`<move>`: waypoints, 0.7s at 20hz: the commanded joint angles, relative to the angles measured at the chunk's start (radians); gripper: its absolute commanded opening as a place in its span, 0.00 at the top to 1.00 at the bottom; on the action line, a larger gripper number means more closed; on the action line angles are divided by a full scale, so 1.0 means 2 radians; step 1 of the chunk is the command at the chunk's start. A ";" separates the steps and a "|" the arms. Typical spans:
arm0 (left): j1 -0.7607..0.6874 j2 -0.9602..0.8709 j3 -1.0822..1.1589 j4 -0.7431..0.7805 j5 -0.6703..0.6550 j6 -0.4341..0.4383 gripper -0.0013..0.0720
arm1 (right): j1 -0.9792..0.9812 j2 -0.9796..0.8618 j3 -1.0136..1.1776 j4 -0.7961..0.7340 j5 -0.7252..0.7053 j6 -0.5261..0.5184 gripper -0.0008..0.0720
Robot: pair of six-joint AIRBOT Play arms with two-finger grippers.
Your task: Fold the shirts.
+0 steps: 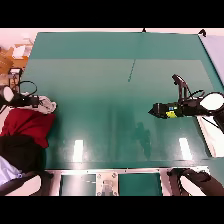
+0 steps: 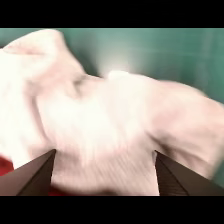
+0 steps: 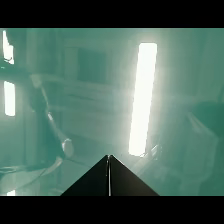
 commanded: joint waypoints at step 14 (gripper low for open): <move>0.019 -0.047 0.221 -0.202 -0.144 0.059 0.95 | 0.000 0.000 0.000 0.000 0.000 0.000 0.97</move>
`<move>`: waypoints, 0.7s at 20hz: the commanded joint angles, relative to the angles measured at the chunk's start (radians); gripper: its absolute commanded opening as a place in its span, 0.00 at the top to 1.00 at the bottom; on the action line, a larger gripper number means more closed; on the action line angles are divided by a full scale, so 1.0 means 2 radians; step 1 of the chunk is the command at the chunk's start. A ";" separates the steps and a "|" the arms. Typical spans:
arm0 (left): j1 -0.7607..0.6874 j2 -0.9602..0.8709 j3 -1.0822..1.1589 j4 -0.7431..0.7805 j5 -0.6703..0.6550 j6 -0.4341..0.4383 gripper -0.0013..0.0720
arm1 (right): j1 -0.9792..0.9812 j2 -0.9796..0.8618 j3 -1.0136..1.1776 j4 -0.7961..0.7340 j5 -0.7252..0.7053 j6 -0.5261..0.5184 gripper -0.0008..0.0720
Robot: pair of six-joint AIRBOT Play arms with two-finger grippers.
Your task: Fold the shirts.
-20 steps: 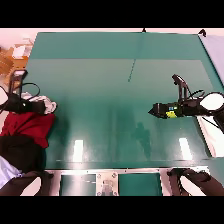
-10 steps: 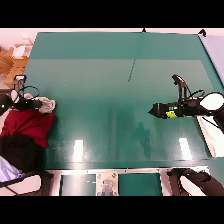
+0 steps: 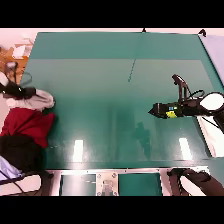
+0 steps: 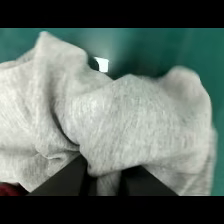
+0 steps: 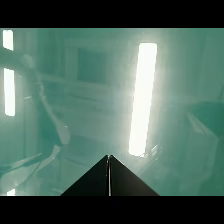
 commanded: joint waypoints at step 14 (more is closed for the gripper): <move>-0.422 0.009 0.082 -0.220 0.003 -0.021 0.00 | 0.000 0.000 0.000 0.000 0.000 0.000 0.97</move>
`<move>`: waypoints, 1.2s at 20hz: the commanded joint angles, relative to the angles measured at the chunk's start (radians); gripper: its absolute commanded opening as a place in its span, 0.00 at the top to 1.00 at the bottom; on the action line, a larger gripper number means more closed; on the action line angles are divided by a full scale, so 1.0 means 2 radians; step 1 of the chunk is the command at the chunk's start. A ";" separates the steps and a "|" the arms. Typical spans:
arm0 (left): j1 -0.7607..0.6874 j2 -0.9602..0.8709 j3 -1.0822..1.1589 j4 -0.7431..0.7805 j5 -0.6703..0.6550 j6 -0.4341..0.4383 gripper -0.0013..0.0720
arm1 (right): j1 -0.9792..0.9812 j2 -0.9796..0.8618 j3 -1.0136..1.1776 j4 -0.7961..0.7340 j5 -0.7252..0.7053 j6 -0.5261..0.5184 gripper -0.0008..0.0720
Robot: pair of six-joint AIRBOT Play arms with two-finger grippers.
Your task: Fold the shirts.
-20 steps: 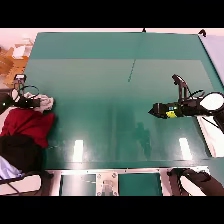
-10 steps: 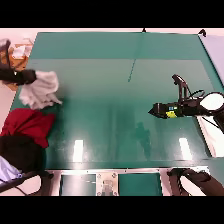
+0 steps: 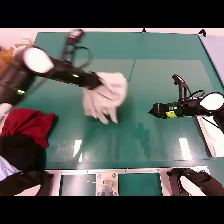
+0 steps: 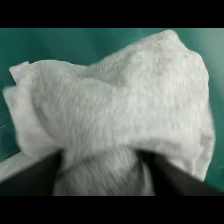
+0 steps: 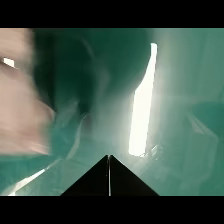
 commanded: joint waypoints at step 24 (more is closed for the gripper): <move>0.036 -0.041 -0.301 -0.198 0.082 0.031 0.01 | 0.003 -0.170 -0.081 0.127 -0.077 -0.058 0.43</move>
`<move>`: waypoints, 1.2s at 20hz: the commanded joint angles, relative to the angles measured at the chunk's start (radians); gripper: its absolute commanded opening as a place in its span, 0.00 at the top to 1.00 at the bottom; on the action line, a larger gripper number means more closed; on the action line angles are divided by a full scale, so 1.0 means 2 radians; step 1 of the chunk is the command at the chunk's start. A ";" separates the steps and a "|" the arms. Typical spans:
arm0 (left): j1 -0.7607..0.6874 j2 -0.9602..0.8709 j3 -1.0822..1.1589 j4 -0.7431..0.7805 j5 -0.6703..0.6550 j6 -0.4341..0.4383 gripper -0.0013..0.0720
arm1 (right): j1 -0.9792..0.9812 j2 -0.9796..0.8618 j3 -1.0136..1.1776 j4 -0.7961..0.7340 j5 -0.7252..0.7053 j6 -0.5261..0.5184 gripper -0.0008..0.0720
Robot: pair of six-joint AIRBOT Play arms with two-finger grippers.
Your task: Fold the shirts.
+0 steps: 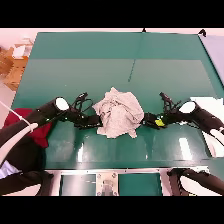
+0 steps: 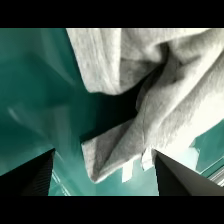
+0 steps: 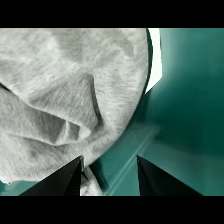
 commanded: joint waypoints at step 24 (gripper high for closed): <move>0.073 0.169 0.447 -0.030 -0.114 0.062 0.95 | -0.224 0.158 0.452 0.176 0.151 -0.117 0.97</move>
